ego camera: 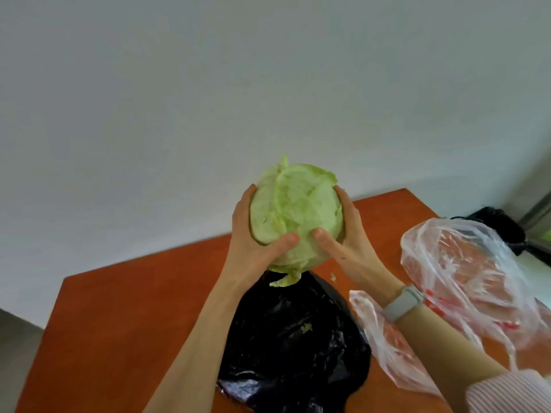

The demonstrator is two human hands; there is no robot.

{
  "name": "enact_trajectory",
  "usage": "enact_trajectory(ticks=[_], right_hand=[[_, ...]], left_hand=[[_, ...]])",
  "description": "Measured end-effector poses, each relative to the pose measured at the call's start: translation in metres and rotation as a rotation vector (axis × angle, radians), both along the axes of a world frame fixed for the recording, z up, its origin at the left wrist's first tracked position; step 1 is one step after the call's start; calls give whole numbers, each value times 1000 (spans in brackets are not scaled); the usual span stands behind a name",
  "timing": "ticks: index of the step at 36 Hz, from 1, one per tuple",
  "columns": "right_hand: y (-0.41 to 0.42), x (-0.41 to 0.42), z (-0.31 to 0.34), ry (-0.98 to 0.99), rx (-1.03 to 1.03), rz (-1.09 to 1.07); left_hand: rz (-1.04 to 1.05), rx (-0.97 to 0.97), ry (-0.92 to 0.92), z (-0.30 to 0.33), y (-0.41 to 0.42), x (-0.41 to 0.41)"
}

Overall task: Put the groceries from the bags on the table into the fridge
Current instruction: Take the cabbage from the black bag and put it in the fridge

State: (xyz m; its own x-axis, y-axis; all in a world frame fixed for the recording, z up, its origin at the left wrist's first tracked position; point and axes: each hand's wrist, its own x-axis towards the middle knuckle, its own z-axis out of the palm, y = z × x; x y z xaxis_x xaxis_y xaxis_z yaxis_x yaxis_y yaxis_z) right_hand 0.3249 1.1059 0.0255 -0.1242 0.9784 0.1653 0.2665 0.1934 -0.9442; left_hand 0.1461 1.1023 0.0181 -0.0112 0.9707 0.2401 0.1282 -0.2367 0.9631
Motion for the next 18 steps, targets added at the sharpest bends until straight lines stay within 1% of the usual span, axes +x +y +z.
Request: enact_trajectory(ticks=[5, 9, 13, 18], right_hand=[[-37, 32, 9, 22, 63, -96], [-78, 79, 7, 56, 80, -190], [-134, 143, 12, 23, 141, -359], [-229, 248, 16, -15, 166, -594]], left_hand=[[-82, 45, 17, 14, -24, 33], [-184, 75, 37, 20, -49, 82], [-303, 101, 48, 23, -80, 154], [-517, 115, 16, 28, -142, 273]])
